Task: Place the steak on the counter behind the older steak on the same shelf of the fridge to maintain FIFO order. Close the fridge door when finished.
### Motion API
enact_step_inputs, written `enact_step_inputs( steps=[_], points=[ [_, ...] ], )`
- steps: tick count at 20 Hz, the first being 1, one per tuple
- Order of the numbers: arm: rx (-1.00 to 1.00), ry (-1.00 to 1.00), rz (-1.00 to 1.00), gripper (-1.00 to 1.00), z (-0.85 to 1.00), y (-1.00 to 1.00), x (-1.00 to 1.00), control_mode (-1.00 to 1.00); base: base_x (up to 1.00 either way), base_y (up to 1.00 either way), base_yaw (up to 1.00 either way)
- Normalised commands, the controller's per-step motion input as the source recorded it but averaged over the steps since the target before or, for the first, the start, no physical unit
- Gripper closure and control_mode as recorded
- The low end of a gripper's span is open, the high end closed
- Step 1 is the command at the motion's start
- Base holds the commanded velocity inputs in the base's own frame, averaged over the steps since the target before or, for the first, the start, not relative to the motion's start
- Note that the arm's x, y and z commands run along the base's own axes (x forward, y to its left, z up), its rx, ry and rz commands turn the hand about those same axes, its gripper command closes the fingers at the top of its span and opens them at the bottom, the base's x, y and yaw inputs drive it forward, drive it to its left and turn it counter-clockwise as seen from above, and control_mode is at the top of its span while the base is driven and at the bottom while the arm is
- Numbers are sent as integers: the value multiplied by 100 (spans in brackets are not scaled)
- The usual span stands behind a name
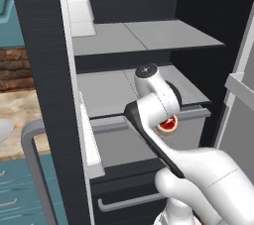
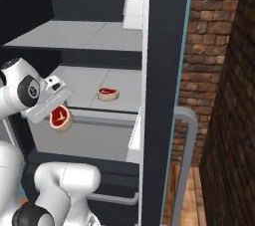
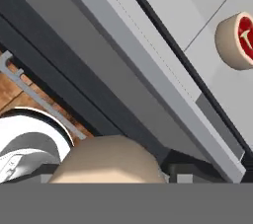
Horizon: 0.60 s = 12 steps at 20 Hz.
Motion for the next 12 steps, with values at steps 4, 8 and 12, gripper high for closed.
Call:
enact_step_inputs(
  steps=[4, 8, 12],
  points=[
    [-3, -25, 14, 100, 0, 36, 100, -100, 0, 0, 0],
    [-2, -8, 20, 100, 0, 17, 100, -100, 0, 0, 0],
    [-1, -3, 14, 100, 18, 0, 96, -100, 0, 0, 0]
  ],
)
